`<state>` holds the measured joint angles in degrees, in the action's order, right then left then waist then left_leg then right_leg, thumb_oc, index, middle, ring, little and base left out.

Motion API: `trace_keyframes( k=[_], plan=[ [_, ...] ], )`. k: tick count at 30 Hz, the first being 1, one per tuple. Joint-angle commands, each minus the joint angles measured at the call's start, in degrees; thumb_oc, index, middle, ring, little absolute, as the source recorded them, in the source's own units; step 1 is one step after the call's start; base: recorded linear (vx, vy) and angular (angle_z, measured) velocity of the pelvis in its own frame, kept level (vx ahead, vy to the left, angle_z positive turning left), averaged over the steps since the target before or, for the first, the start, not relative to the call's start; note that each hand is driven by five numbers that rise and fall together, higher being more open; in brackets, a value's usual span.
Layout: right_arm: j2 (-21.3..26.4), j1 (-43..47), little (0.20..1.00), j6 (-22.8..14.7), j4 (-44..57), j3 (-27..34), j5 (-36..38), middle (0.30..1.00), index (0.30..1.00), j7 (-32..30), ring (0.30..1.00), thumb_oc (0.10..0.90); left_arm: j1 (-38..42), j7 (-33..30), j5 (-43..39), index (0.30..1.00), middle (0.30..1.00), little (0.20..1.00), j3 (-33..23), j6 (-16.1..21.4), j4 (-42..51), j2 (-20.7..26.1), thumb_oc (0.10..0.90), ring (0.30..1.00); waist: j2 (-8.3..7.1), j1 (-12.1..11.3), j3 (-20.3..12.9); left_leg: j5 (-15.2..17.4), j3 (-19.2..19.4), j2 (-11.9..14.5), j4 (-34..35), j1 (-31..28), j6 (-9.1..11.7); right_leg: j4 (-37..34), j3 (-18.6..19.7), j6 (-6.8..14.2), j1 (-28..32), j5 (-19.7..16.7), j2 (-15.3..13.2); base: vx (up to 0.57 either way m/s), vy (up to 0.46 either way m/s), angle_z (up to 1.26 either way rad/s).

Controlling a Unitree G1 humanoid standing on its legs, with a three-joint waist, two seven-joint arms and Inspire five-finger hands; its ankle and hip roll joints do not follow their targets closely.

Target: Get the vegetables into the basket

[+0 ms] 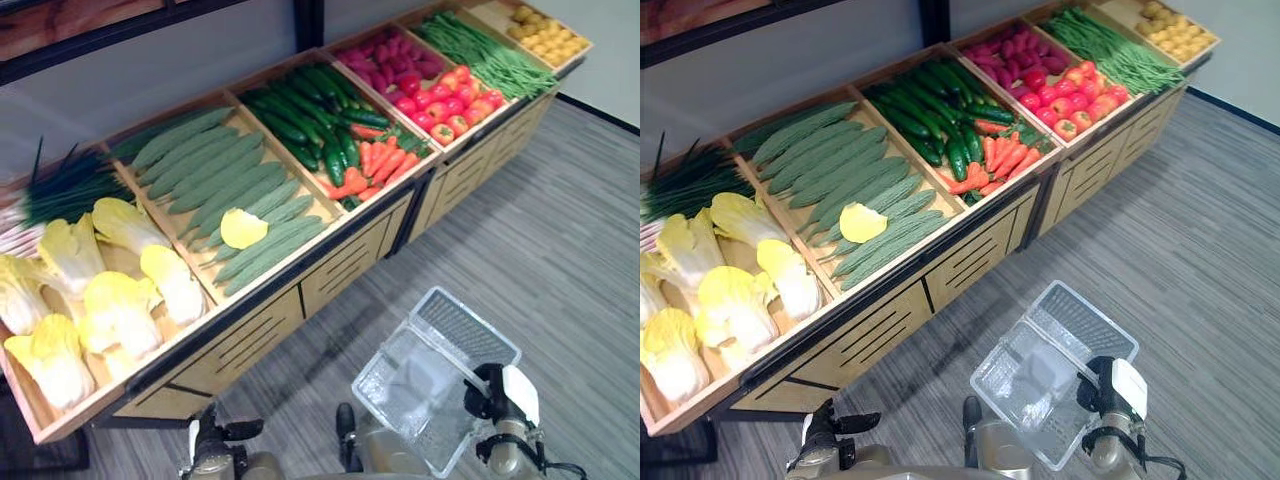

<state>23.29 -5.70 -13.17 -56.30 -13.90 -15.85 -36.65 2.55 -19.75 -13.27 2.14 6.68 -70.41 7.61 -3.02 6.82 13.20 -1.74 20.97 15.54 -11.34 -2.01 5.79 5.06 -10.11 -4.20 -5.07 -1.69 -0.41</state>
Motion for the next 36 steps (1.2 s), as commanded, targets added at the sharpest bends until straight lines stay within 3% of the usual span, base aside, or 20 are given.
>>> trace_keyframes(
  k=[1, 2, 7, 15, 20, 22, 25, 31, 35, 36],
  plan=[
    [3.0, 1.7, 0.3, -3.3, 4.7, 3.7, 1.2, 0.3, 0.3, -4.5, 0.3, 0.4, -3.2, -1.3, 2.4, 1.0, 1.0, 1.0, 0.5, 0.3, 0.6, -0.4, 0.9, 1.0, -1.52, 1.5, 0.4, 6.4, -1.3, -1.6, -0.1, -2.8, -1.9, 1.6, 5.2, 8.7, 1.1, 2.1, -7.2, 0.0, 0.055, 0.45],
    [2.1, 0.7, 0.3, -3.4, 3.7, 4.1, 1.4, 0.3, 0.3, -4.7, 0.3, 0.4, -2.9, -1.0, 3.0, 1.0, 1.0, 1.0, 0.6, 0.0, 0.4, -0.8, 0.9, 1.0, -0.23, 1.8, -0.4, 5.2, 1.1, -1.8, 5.7, -3.8, -0.8, 0.7, 2.6, 9.2, 1.9, 2.1, -7.7, 0.02, 0.087, 0.26],
    [0.6, 0.6, 0.3, -3.7, 2.5, 3.1, 1.0, 0.3, 0.3, -3.8, 0.3, 0.4, -3.5, -1.9, 2.8, 1.0, 1.0, 1.0, 0.0, 0.0, 0.4, -1.1, 0.9, 1.0, 1.05, 0.7, -0.7, 3.6, -0.6, -4.6, 15.0, -6.0, -1.4, 0.1, 1.6, 10.4, 2.1, 1.2, -8.2, 0.01, 0.125, 0.26],
    [-0.9, 2.8, 0.3, -2.1, 0.2, 1.7, 0.3, 0.3, 0.3, -3.1, 0.3, 0.4, -3.5, -2.8, 1.1, 1.0, 1.0, 1.0, -1.2, 1.2, 1.1, -0.5, 0.9, 1.0, 0.76, -1.6, 0.2, 3.5, -1.2, -6.7, 16.3, -4.8, -2.1, -1.6, 0.1, 12.0, 1.3, -2.3, -10.3, -0.03, 0.127, 0.07],
    [-2.3, 3.6, 0.3, -1.8, -1.9, 1.7, 1.6, 0.3, 0.3, -3.4, 0.3, 0.4, -2.9, -5.4, -1.2, 1.0, 1.0, 1.0, -3.7, 2.1, 1.2, 1.2, 0.9, 1.0, 0.49, -2.8, 0.3, 4.1, -3.7, -7.8, 16.3, -4.1, -2.8, 0.8, 2.9, 12.6, 0.8, -1.3, -10.5, 0.01, 0.086, 0.04],
    [-2.9, 3.9, 0.3, -2.0, -2.9, 1.6, 1.9, 0.3, 0.3, -3.9, 0.3, 0.4, -2.7, -7.9, -1.9, 1.0, 1.0, 1.0, -5.3, 2.6, 0.7, 1.9, 0.9, 1.0, 0.54, -3.3, 0.1, 3.9, -3.8, -7.7, 16.3, -4.0, -2.7, 0.1, 2.3, 12.4, 1.1, -1.5, -10.7, 0.01, 0.0, 0.17],
    [-3.7, 2.8, 0.3, -2.0, -3.6, 0.7, 0.8, 0.3, 0.3, -5.0, 0.3, 0.4, -2.2, -17.4, -3.1, 1.0, 1.0, 1.0, -10.9, 3.2, 0.2, 3.1, 0.9, 1.0, 0.03, -3.9, -0.9, 3.7, -4.3, -7.5, 16.3, -4.1, -2.1, -3.4, 1.1, 11.7, 3.5, -1.5, -10.3, 0.05, -0.057, 0.08],
    [-5.2, 1.2, 0.3, -2.5, -4.9, -0.8, 0.3, 0.3, 0.3, -6.7, 0.3, 0.4, -2.5, -40.6, -7.5, 1.0, 1.0, 1.0, -23.9, 9.0, 3.4, 6.4, 0.9, 1.0, -1.3, -4.5, -2.5, 3.1, -4.8, -6.5, 16.3, -4.5, -0.5, -8.7, -1.5, 11.4, 8.0, -1.7, -9.2, 0.05, -0.088, 0.2],
    [-4.6, 1.5, 0.3, -2.7, -5.6, -1.1, 0.0, 0.3, 0.3, -6.4, 0.3, 0.4, -3.0, -49.4, -11.8, 1.0, 1.0, 1.0, -30.3, 13.6, 8.7, 7.1, 0.9, 1.0, -1.33, -4.2, -3.5, 3.2, -4.4, -5.9, 16.3, -5.0, 0.3, -10.1, -1.8, 11.5, 9.2, -1.6, -8.6, 0.02, -0.041, 0.05],
    [-4.0, 0.9, 0.3, -2.4, -4.8, -1.0, -0.4, 0.3, 0.3, -6.2, 0.3, 0.4, -3.3, -52.5, -10.5, 1.0, 1.0, 1.0, -31.0, 15.4, 14.9, 8.1, 0.9, 1.0, -1.31, -4.1, -3.5, 3.4, -4.2, -5.7, 16.3, -5.5, 0.5, -10.1, -1.7, 11.6, 9.5, -1.3, -8.5, 0.0, 0.0, 0.0]
  ],
)
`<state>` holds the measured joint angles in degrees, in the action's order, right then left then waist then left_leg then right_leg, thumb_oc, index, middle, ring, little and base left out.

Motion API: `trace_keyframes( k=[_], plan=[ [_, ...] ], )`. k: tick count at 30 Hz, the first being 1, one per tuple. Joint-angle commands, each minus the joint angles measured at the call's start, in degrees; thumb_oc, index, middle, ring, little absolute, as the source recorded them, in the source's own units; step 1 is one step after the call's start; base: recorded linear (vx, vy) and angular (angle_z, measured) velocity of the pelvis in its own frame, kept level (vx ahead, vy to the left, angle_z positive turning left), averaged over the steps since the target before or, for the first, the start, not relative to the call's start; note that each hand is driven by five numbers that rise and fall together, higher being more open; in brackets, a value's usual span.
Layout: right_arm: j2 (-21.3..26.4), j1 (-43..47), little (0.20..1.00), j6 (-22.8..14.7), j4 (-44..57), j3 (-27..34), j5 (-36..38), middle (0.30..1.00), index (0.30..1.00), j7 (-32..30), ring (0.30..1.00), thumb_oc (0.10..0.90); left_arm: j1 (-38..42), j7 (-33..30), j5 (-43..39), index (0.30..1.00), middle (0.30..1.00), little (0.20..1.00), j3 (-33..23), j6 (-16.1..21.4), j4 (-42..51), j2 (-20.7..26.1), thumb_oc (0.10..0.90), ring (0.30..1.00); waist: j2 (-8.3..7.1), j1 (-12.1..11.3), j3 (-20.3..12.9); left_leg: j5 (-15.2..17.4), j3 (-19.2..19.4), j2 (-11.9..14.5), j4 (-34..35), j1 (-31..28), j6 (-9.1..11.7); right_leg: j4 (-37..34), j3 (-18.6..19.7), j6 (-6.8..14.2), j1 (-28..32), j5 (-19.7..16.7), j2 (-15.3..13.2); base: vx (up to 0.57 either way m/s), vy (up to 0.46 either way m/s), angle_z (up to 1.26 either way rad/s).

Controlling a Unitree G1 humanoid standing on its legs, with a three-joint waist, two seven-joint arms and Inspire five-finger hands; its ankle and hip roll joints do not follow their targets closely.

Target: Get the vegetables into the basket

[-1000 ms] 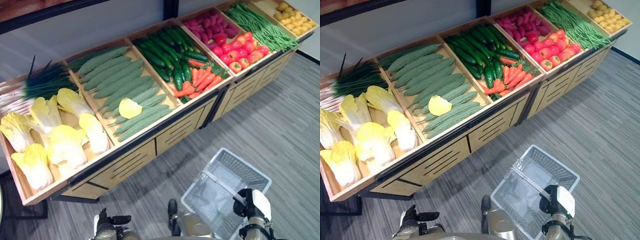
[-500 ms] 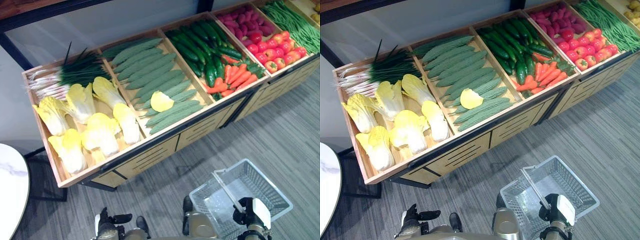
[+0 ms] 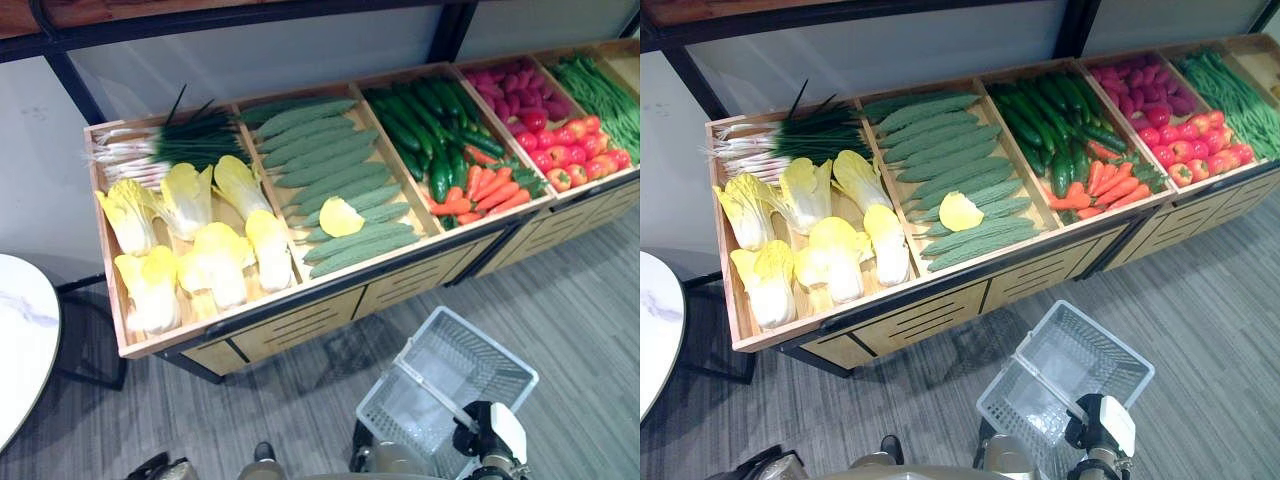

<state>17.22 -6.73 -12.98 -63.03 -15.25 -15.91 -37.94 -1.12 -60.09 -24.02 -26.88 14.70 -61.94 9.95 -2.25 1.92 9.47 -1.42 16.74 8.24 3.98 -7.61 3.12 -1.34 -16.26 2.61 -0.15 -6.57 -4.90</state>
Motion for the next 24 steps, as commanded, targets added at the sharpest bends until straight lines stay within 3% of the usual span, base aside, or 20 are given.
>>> trace_keyframes(
  k=[1, 2, 5, 10, 13, 18, 24],
  plan=[
    [2.2, 1.8, 0.3, -2.4, 2.1, 0.2, -0.7, 0.3, 0.3, -4.6, 0.3, 0.4, 0.4, -12.9, 2.3, 1.0, 1.0, 1.0, -1.4, 6.4, 11.2, 5.7, 0.9, 1.0, -2.14, 0.9, 0.1, 2.8, 0.1, 1.6, 1.0, 0.4, 3.2, -3.7, 4.4, 4.6, 4.3, 3.4, -4.0, 0.0, 0.0, 0.0],
    [2.6, 1.0, 0.3, -1.6, 3.3, 0.7, -1.3, 0.3, 0.3, -4.0, 0.3, 0.4, -0.7, -15.4, 6.6, 1.0, 1.0, 1.0, -1.4, 7.3, 21.1, 6.4, 0.9, 1.0, -2.15, 0.7, 0.0, 3.0, 0.0, 1.8, 1.0, 0.1, 3.3, -3.7, 4.1, 4.6, 4.8, 3.7, -3.8, -0.02, -0.036, 0.01],
    [2.3, 0.7, 0.3, -1.5, 2.6, 2.1, -0.9, 0.3, 0.3, -3.4, 0.3, 0.4, -1.6, -14.7, 11.5, 1.0, 1.0, 1.0, -1.0, 4.0, 34.6, 4.0, 0.9, 1.0, -2.25, 0.2, -0.2, 2.6, -0.8, 1.9, 1.0, 0.7, 3.2, -3.7, 3.7, 4.5, 4.6, 3.7, -3.7, -0.01, -0.038, 0.04],
    [2.0, 0.1, 0.3, -1.8, 2.1, 2.9, 0.4, 0.3, 0.3, -2.6, 0.3, 0.4, 1.6, -8.5, 16.9, 1.0, 1.0, 1.0, 0.9, -0.6, 47.1, 4.9, 0.9, 1.0, -2.23, 0.2, -0.2, 2.6, -1.5, 1.9, 1.0, 1.1, 3.1, -3.7, 3.7, 4.5, 4.4, 3.6, -3.6, -0.02, -0.018, 0.04],
    [1.8, 0.5, 0.3, -1.8, 2.0, 2.5, 0.5, 0.3, 0.3, -2.8, 0.3, 0.4, 4.0, -4.0, 21.3, 1.0, 1.0, 1.0, 5.2, -2.5, 54.5, 5.9, 0.9, 1.0, -2.14, 0.5, -0.1, 2.7, -1.5, 1.7, 1.0, 0.9, 2.9, -3.7, 4.0, 4.5, 4.3, 3.4, -3.6, 0.0, 0.0, 0.0],
    [1.7, 0.9, 0.3, -1.9, 2.5, 2.5, 0.7, 0.3, 0.3, -3.0, 0.3, 0.4, 5.3, 2.2, 24.7, 1.0, 1.0, 1.0, 11.2, -3.1, 60.7, 6.2, 0.9, 1.0, -1.84, 1.2, 0.3, 3.0, -1.4, 1.3, 1.0, 0.6, 2.5, -3.7, 4.9, 4.5, 4.1, 3.0, -3.8, 0.0, 0.008, -0.03],
    [2.2, 0.7, 0.3, -1.3, 4.1, 1.8, 0.4, 0.3, 0.3, -2.0, 0.3, 0.4, 7.7, 5.8, 19.4, 1.0, 1.0, 1.0, 15.9, -1.9, 58.3, 4.8, 0.9, 1.0, -1.49, 2.5, 0.9, 3.3, -0.5, 1.0, 1.0, -0.1, 2.1, -3.7, 5.9, 4.6, 3.6, 2.8, -4.0, 0.01, 0.019, -0.09]
  ],
)
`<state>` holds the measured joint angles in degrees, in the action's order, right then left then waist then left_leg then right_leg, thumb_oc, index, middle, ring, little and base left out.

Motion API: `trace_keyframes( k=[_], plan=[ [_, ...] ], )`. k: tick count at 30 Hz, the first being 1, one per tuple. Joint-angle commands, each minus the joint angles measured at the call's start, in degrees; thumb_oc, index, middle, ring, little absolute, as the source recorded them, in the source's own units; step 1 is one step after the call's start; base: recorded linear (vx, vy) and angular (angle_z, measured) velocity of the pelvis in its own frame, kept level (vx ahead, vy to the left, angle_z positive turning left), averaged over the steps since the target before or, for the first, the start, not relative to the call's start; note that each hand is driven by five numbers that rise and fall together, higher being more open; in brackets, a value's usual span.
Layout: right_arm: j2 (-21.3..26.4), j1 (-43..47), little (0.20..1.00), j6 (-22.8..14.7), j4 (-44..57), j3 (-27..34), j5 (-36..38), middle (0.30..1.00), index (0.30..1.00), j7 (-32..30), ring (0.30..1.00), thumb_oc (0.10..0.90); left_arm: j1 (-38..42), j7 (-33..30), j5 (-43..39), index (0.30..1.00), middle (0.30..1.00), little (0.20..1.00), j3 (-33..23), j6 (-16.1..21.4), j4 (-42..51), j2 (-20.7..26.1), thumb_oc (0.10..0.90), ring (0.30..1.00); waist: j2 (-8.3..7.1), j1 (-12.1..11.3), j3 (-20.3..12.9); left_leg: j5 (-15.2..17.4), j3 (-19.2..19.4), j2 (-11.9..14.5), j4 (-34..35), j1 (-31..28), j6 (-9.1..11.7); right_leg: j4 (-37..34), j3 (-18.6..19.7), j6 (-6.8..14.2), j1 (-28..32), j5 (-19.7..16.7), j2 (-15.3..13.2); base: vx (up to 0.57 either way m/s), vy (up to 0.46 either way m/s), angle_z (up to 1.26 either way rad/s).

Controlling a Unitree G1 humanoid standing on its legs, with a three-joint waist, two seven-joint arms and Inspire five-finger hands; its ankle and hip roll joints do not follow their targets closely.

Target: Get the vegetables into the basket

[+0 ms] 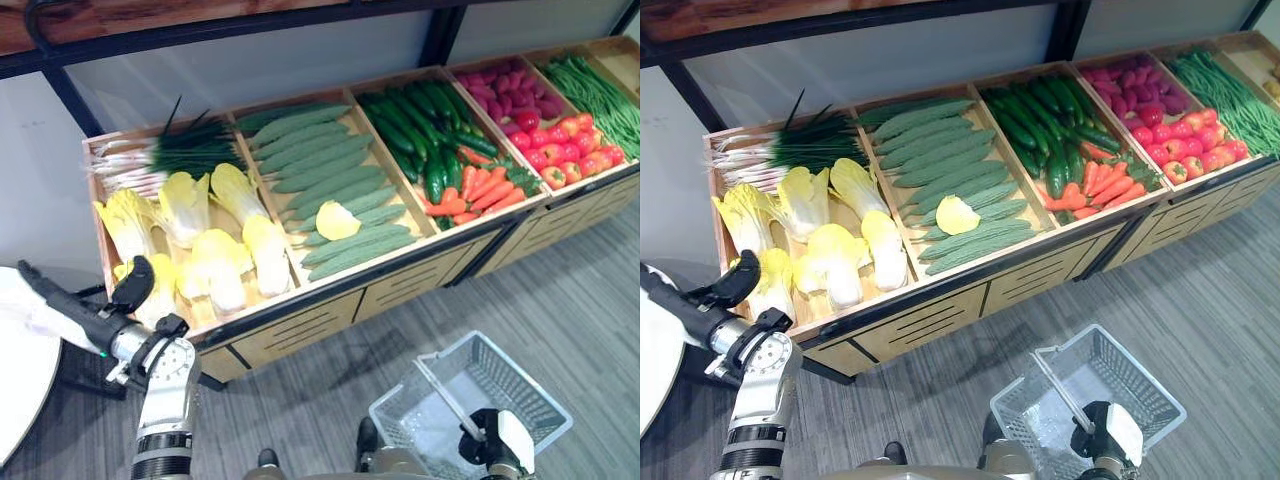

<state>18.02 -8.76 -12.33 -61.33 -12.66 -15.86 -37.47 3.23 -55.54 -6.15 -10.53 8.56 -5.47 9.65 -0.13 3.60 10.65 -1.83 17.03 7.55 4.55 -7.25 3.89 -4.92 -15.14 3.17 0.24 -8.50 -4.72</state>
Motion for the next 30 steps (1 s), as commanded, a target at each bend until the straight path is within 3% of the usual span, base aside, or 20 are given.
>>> trace_keyframes(
  k=[1, 11, 19, 25, 27, 29, 30],
  plan=[
    [1.6, 2.6, 0.3, -2.0, 2.7, -0.8, 0.4, 0.3, 0.3, -2.3, 0.3, 0.4, 3.9, 1.7, 1.2, 1.0, 1.0, 1.0, 0.4, 4.5, 1.3, 4.8, 0.9, 1.0, -3.64, 1.1, -0.2, 3.7, -0.7, 1.7, 0.4, -0.5, 1.3, -0.1, 5.0, 4.0, 3.2, 4.7, -4.1, 0.04, 0.007, -0.18],
    [2.6, 3.0, 0.3, -2.1, 3.6, -2.6, -0.4, 0.3, 0.3, -0.9, 0.3, 0.4, 7.3, 2.2, -2.2, 1.0, 1.0, 1.0, 4.2, 5.5, -6.5, 3.2, 0.9, 1.0, -3.94, 2.7, 0.4, 3.8, 0.5, 2.0, 0.4, -1.1, 1.6, -0.1, 6.3, 3.7, 3.0, 5.2, -3.5, 0.04, -0.015, -0.07],
    [2.4, 4.0, 0.3, -2.7, 4.6, -4.1, -0.5, 0.3, 0.3, 0.0, 0.3, 0.4, 7.3, 2.7, 2.9, 1.0, 1.0, 1.0, 7.2, 7.2, -13.1, 5.4, 0.9, 1.0, -4.66, 3.7, 0.1, 3.8, 1.3, 2.8, 0.4, -1.8, 2.1, -0.1, 7.1, 3.4, 2.9, 5.8, -2.6, 0.03, -0.035, -0.06],
    [2.4, 3.7, 0.3, -2.5, 5.2, -4.5, -1.1, 0.3, 0.3, 0.2, 0.3, 0.4, 6.8, 4.0, 5.2, 1.0, 1.0, 1.0, 8.1, 3.6, -17.3, 5.8, 0.9, 1.0, -4.66, 4.1, 0.2, 3.9, 1.7, 3.1, 0.4, -2.0, 2.4, -0.1, 7.4, 3.3, 2.8, 6.0, -2.1, 0.02, -0.021, -0.02],
    [2.3, 3.8, 0.3, -2.8, 4.3, -4.5, -1.1, 0.3, 0.3, -0.1, 0.3, 0.4, 6.7, 3.5, 5.3, 1.0, 1.0, 1.0, 7.4, 1.6, -21.0, 5.3, 0.9, 1.0, -4.55, 4.2, 0.1, 4.0, 1.9, 3.2, 0.4, -2.2, 2.4, -0.1, 7.4, 3.3, 2.9, 6.1, -2.0, 0.02, -0.007, -0.02],
    [2.0, 3.1, 0.3, -3.2, 4.3, -4.7, -1.3, 0.3, 0.3, -0.2, 0.3, 0.4, 6.3, 0.3, 7.1, 1.0, 1.0, 1.0, 5.6, -3.2, -26.4, 4.9, 0.9, 1.0, -4.52, 4.4, -0.2, 4.2, 2.2, 3.2, 0.4, -2.6, 2.5, -0.1, 7.7, 3.2, 3.1, 6.2, -1.8, 0.04, -0.011, -0.06],
    [2.0, 3.1, 0.3, -3.2, 4.3, -4.7, -1.3, 0.3, 0.3, -0.2, 0.3, 0.4, 6.4, 0.3, 7.1, 1.0, 1.0, 1.0, 5.6, -3.3, -26.4, 4.9, 0.9, 1.0, -4.51, 4.4, -0.2, 4.2, 2.2, 3.2, 0.4, -2.6, 2.5, -0.1, 7.7, 3.2, 3.2, 6.3, -1.8, 0.04, -0.008, -0.08]
  ],
)
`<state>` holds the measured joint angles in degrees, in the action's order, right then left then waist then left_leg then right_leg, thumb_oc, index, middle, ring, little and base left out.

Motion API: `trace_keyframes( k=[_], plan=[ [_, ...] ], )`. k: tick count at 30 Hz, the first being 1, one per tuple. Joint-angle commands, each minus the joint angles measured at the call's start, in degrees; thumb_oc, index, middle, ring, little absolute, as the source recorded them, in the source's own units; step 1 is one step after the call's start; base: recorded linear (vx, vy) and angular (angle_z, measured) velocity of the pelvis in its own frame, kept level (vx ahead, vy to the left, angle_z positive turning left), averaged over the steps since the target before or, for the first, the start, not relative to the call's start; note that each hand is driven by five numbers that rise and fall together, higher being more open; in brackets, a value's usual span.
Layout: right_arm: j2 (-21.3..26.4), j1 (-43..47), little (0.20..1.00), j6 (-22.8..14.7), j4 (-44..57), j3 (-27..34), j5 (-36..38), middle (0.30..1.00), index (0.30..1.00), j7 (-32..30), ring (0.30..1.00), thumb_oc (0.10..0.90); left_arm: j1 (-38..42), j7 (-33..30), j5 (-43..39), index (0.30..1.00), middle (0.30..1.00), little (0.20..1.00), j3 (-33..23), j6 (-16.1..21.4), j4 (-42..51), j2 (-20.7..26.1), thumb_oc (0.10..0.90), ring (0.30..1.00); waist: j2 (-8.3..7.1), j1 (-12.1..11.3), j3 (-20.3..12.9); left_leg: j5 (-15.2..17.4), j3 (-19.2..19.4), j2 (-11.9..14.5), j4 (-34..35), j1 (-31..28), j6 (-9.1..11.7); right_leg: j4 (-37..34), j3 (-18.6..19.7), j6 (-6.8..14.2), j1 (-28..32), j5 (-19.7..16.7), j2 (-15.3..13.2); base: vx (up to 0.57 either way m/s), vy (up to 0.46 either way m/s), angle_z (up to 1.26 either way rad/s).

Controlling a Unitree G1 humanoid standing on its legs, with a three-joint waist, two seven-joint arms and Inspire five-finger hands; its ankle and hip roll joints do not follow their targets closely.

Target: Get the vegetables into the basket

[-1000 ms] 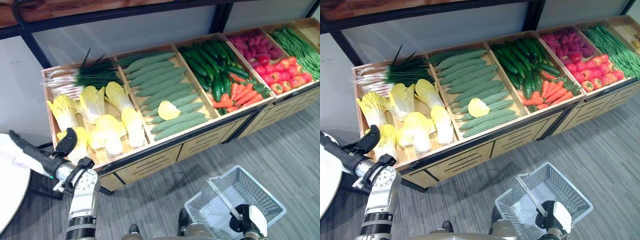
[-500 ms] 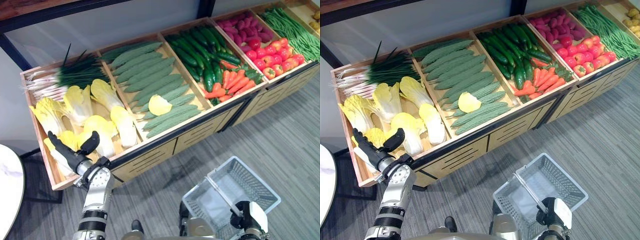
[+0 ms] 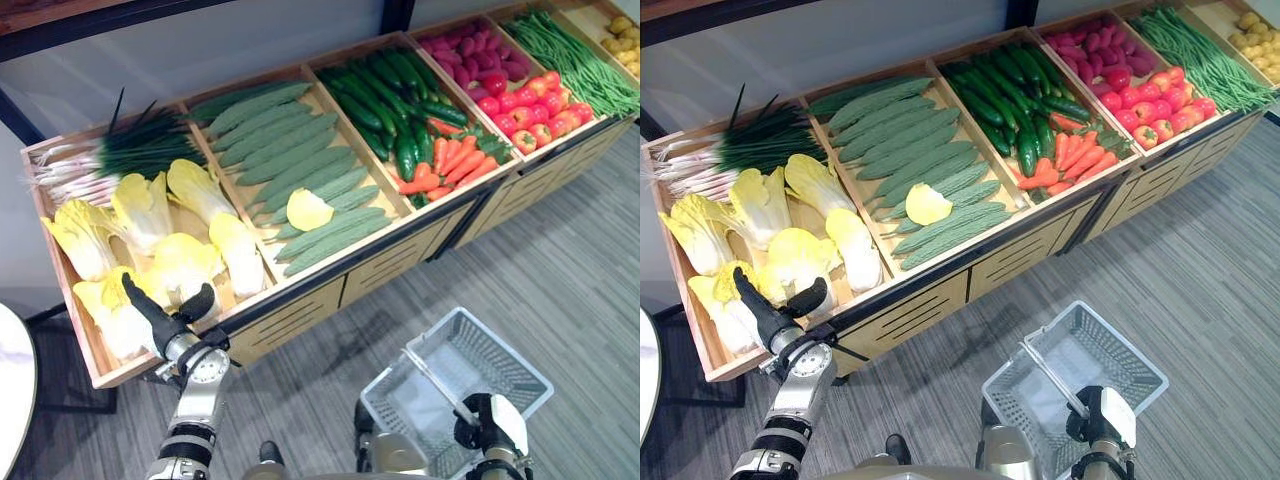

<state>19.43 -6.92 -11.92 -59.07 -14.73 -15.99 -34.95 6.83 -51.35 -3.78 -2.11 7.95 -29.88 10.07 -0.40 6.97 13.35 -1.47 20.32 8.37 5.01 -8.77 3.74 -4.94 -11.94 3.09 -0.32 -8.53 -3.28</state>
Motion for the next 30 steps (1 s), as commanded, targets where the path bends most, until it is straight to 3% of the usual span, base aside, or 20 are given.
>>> trace_keyframes(
  k=[1, 7, 8, 9, 11, 12, 13, 16, 22, 30],
  plan=[
    [0.7, 0.7, 0.3, -4.0, 2.1, -2.8, -1.3, 0.3, 0.3, -2.5, 0.3, 0.4, 2.7, -3.9, 6.3, 1.0, 1.0, 1.0, -3.0, -4.9, -4.2, 4.4, 0.9, 1.0, -4.26, 1.3, -3.1, 3.9, -0.9, 2.5, 0.0, -1.3, 2.6, -0.1, 4.6, 3.3, 3.8, 6.4, -3.2, 0.02, -0.003, -0.09],
    [1.2, 0.7, 0.3, -4.8, 2.0, -2.9, -1.1, 0.3, 0.3, -1.6, 0.3, 0.4, 2.2, 0.1, 9.4, 1.0, 1.0, 1.0, -1.6, -8.8, -11.0, 5.8, 0.9, 1.0, -4.23, 1.6, -3.1, 4.2, -0.6, 2.5, 0.0, -1.7, 2.6, -0.1, 4.9, 3.3, 3.8, 6.3, -3.1, 0.01, 0.004, -0.06],
    [1.4, 0.9, 0.3, -5.2, 1.5, -3.1, -1.3, 0.3, 0.3, -1.3, 0.3, 0.4, 2.6, -0.2, 10.4, 0.962, 0.962, 0.962, -1.6, -9.7, -13.2, 6.3, 0.873, 0.962, -4.18, 1.7, -3.2, 4.2, -0.4, 2.5, 0.0, -1.7, 2.6, -0.1, 4.9, 3.3, 3.8, 6.3, -3.1, 0.01, 0.01, -0.05],
    [1.4, 1.1, 0.3, -5.2, 1.7, -3.3, -1.3, 0.3, 0.3, -1.1, 0.3, 0.4, 3.0, -0.3, 10.4, 0.893, 0.893, 0.893, -1.6, -10.2, -15.4, 6.6, 0.824, 0.893, -4.2, 1.8, -3.2, 4.3, -0.2, 2.5, 0.0, -1.9, 2.6, -0.1, 5.0, 3.3, 3.8, 6.3, -3.0, 0.01, 0.012, -0.06],
    [1.8, 1.2, 0.3, -5.6, 1.8, -3.5, -1.5, 0.3, 0.3, -1.0, 0.3, 0.4, 3.8, -0.4, 11.6, 0.575, 0.575, 0.575, -1.0, -11.2, -19.6, 7.1, 0.596, 0.575, -4.19, 2.1, -3.3, 4.4, 0.2, 2.4, 0.0, -2.1, 2.7, -0.1, 5.3, 3.4, 3.8, 6.2, -3.0, 0.01, 0.018, -0.07],
    [2.0, 1.3, 0.3, -5.5, 2.2, -3.7, -1.6, 0.3, 0.3, -0.8, 0.3, 0.4, 4.0, 0.1, 12.2, 0.484, 0.484, 0.484, -0.3, -12.2, -20.9, 7.3, 0.531, 0.484, -4.17, 2.3, -3.4, 4.5, 0.3, 2.4, 0.0, -2.2, 2.7, -0.1, 5.4, 3.4, 3.8, 6.2, -3.0, 0.01, 0.018, -0.09],
    [2.2, 1.4, 0.3, -5.6, 2.5, -3.9, -1.6, 0.3, 0.3, -0.6, 0.3, 0.4, 4.4, 0.2, 12.5, 0.3, 0.3, 0.3, -0.3, -12.4, -23.5, 7.7, 0.4, 0.3, -4.17, 2.5, -3.4, 4.5, 0.5, 2.4, 0.0, -2.3, 2.7, -0.1, 5.5, 3.4, 3.8, 6.2, -3.0, 0.0, 0.014, -0.11],
    [2.7, 2.4, 0.3, -5.9, 1.4, -4.4, -1.6, 0.3, 0.3, -0.5, 0.3, 0.4, 5.6, 2.0, 11.9, 0.3, 0.3, 0.3, 0.6, -13.4, -29.5, 8.0, 0.4, 0.3, -3.92, 2.9, -3.5, 4.7, 0.9, 2.3, 0.0, -2.7, 2.7, -0.1, 5.8, 3.5, 3.9, 6.1, -3.0, 0.0, 0.028, -0.15],
    [3.7, 2.9, 0.3, -5.8, 1.8, -5.3, -2.3, 0.3, 0.3, -0.1, 0.3, 0.4, 7.2, 1.2, 4.8, 0.3, 0.3, 0.3, -2.7, -13.6, -39.9, 7.3, 0.4, 0.3, -3.36, 3.7, -3.9, 4.9, 1.6, 2.1, 0.0, -3.3, 2.7, -0.1, 6.0, 3.6, 4.1, 6.0, -3.1, 0.0, 0.027, -0.05],
    [4.2, 2.2, 0.3, -6.2, 2.2, -6.0, -3.0, 0.3, 0.3, -0.2, 0.3, 0.4, 7.3, -7.5, -7.8, 0.3, 0.3, 0.3, -10.4, -9.8, -43.2, 7.0, 0.4, 0.3, -3.22, 4.0, -4.8, 5.1, 2.2, 2.0, 0.0, -4.0, 2.9, -0.1, 5.9, 3.8, 4.6, 6.2, -3.1, 0.01, 0.016, -0.06]
  ],
)
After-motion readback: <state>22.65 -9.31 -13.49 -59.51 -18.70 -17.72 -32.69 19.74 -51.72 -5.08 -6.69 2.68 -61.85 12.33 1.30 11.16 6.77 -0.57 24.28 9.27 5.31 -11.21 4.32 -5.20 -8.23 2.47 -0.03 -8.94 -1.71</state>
